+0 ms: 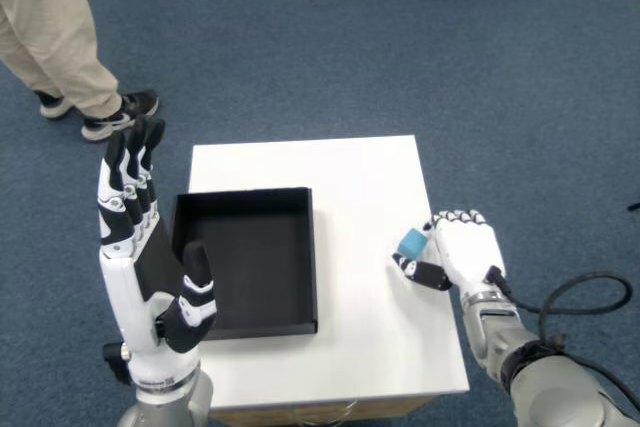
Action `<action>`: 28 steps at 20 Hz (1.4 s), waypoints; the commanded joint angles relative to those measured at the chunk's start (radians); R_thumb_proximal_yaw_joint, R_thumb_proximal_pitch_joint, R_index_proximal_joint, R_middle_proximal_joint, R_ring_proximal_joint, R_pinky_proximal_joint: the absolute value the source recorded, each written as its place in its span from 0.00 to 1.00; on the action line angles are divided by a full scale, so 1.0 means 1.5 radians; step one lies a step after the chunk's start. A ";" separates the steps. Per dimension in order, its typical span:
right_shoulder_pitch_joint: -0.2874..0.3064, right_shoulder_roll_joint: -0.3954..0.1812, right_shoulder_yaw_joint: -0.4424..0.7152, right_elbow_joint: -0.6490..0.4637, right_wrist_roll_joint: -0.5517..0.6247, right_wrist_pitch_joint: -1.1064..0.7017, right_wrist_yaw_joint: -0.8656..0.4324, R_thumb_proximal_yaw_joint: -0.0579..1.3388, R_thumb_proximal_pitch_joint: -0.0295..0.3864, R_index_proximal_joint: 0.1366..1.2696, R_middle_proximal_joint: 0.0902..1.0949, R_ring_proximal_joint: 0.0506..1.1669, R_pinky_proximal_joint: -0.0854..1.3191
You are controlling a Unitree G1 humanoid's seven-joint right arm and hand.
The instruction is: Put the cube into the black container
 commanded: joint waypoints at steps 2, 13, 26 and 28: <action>-0.027 -0.017 -0.001 0.015 -0.005 0.008 -0.012 0.36 0.05 0.35 0.20 0.19 0.19; -0.017 -0.021 0.002 0.014 -0.008 0.008 -0.010 0.36 0.06 0.38 0.22 0.20 0.20; 0.000 -0.024 -0.005 0.013 0.001 -0.035 -0.044 0.45 0.14 0.52 0.29 0.23 0.22; -0.004 -0.023 -0.005 0.014 0.001 -0.038 -0.050 0.46 0.15 0.52 0.29 0.24 0.22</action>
